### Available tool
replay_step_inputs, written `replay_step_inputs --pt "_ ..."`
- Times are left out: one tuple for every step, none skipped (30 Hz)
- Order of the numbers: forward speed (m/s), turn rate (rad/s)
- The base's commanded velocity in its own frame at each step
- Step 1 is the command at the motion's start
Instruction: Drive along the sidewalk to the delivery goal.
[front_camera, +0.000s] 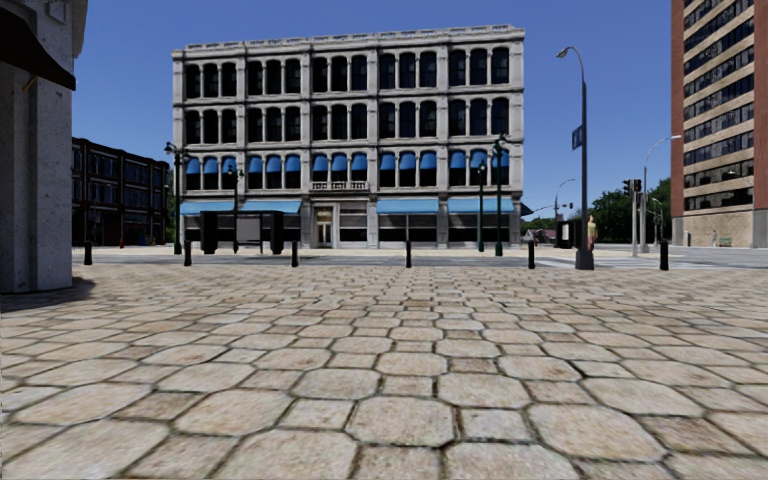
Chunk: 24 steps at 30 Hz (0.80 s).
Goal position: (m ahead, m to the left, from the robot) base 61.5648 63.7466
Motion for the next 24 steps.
replay_step_inputs --pt "2.0 0.0" --pt "2.0 0.0" --pt "2.0 0.0" --pt "2.0 0.0" --pt "2.0 0.0" --pt "2.0 0.0" --pt "2.0 0.0" --pt "2.0 0.0" --pt "2.0 0.0" --pt "2.0 0.0" --pt "2.0 0.0" --pt "2.0 0.0" --pt "2.0 0.0" --pt "2.0 0.0" --pt "2.0 0.0" --pt "2.0 0.0" --pt "2.0 0.0" --pt "2.0 0.0" --pt "2.0 0.0" --pt "2.0 0.0" --pt "2.0 0.0" --pt "2.0 0.0" --pt "2.0 0.0" --pt "2.0 0.0"
